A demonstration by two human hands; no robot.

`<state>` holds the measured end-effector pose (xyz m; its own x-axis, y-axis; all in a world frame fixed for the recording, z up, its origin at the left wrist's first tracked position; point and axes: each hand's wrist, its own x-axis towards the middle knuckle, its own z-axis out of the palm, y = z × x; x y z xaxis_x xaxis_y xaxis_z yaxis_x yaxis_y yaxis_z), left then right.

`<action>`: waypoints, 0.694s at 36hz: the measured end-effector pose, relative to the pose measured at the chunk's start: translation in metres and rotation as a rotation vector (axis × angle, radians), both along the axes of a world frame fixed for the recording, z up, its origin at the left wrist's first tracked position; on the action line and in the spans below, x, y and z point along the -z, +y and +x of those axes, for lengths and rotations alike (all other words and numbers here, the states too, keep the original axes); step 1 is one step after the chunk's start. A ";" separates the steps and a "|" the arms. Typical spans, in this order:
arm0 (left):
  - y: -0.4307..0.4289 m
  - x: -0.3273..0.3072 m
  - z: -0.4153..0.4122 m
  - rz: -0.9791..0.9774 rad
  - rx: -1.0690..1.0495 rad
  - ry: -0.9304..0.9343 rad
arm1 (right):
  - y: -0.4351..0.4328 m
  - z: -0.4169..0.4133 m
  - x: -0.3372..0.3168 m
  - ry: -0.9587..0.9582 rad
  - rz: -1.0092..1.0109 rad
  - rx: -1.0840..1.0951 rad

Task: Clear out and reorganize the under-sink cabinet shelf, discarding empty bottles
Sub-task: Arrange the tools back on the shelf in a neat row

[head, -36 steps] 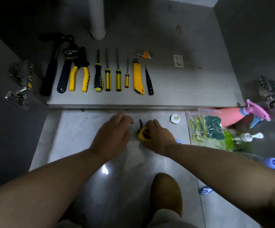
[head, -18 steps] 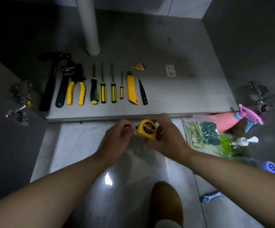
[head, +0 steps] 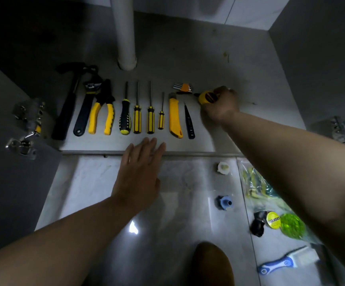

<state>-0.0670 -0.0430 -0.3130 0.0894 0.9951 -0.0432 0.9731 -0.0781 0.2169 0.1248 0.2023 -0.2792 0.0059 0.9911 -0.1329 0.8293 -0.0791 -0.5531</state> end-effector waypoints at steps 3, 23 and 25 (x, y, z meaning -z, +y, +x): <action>0.001 0.001 0.001 -0.019 -0.001 0.014 | 0.003 -0.007 0.005 -0.001 -0.004 0.017; 0.002 -0.008 0.004 -0.063 0.002 0.093 | -0.170 0.099 0.000 -0.353 -0.340 -0.558; 0.003 -0.008 0.004 -0.086 0.011 0.112 | -0.190 0.107 0.015 -0.481 -0.445 -0.563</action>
<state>-0.0634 -0.0405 -0.3051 0.0906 0.9862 -0.1388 0.9908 -0.0751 0.1129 0.2322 0.0119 -0.2939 -0.3152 0.7194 -0.6190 0.9462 0.2885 -0.1466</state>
